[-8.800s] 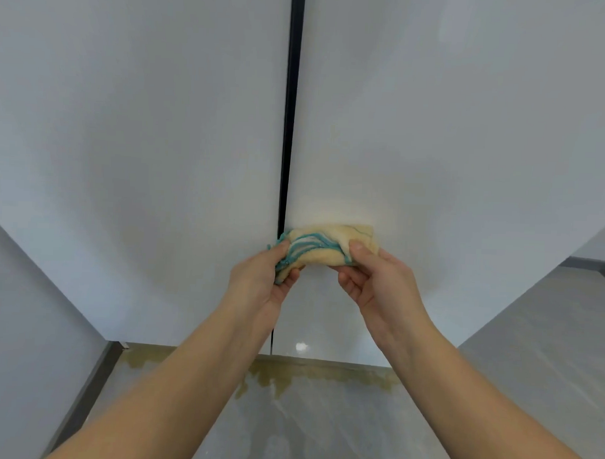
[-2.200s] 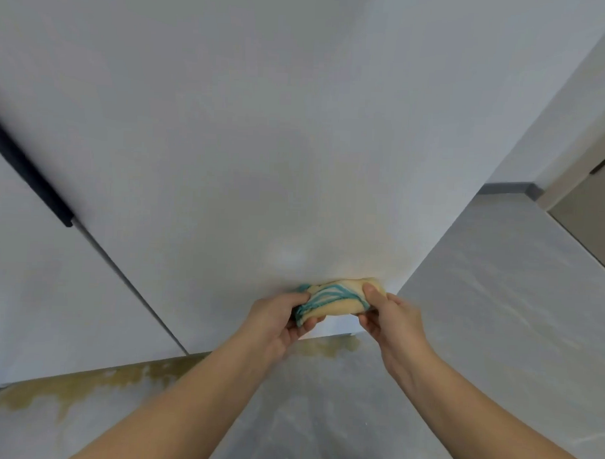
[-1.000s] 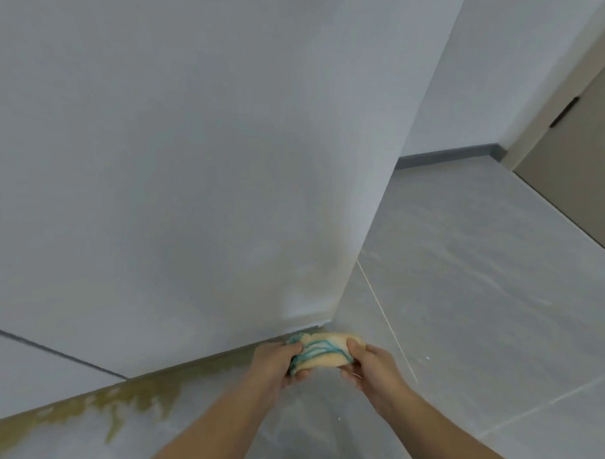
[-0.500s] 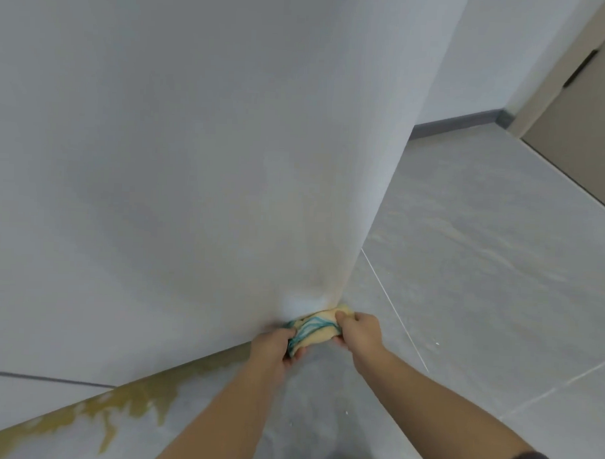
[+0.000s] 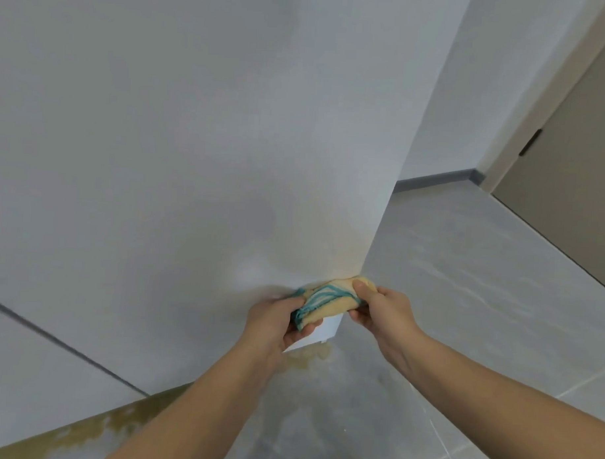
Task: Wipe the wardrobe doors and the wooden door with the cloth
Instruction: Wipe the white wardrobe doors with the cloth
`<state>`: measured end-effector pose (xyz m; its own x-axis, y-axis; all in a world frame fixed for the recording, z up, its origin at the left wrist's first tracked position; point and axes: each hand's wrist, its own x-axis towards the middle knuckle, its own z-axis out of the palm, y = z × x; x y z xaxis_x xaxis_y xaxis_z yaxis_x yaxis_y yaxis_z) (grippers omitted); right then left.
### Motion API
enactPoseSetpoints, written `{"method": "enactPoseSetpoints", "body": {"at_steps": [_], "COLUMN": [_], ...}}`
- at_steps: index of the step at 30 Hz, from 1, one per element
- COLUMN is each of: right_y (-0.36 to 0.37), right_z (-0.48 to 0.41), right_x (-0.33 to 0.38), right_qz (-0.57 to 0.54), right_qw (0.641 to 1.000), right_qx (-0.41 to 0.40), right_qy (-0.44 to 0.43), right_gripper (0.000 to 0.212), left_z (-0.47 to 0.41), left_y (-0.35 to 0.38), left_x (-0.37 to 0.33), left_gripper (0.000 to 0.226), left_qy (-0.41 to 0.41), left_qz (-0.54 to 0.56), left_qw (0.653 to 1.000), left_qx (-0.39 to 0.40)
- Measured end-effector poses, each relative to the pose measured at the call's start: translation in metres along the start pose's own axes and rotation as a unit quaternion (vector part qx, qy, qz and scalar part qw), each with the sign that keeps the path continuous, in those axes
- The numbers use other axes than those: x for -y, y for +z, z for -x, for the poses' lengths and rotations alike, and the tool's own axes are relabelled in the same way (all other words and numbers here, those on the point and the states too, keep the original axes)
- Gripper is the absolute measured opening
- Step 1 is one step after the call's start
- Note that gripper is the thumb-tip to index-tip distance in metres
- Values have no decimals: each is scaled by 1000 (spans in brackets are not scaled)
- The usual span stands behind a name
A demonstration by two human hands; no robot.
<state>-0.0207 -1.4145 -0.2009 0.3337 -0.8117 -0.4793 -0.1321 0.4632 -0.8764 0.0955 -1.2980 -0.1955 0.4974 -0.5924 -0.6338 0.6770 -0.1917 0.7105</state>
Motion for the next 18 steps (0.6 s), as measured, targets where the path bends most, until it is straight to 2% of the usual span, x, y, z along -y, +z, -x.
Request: {"method": "enactPoseSetpoints", "body": {"at_steps": [10, 15, 18], "right_y": [17, 21, 21], "right_z": [99, 146, 169], "right_x": [168, 254, 291], "right_qz": [-75, -108, -154], "right_qw": [984, 956, 925], "right_qx": [55, 84, 142], "right_qy": [-153, -259, -316], "right_gripper": [17, 17, 19], "left_z": [135, 199, 224], "left_y": [48, 83, 103], "left_x": [-139, -199, -216], "left_gripper": [11, 12, 11], "left_qy": [162, 261, 324], "left_qz": [17, 43, 70], "left_qw": [983, 958, 937], "left_qx": [82, 114, 109]}}
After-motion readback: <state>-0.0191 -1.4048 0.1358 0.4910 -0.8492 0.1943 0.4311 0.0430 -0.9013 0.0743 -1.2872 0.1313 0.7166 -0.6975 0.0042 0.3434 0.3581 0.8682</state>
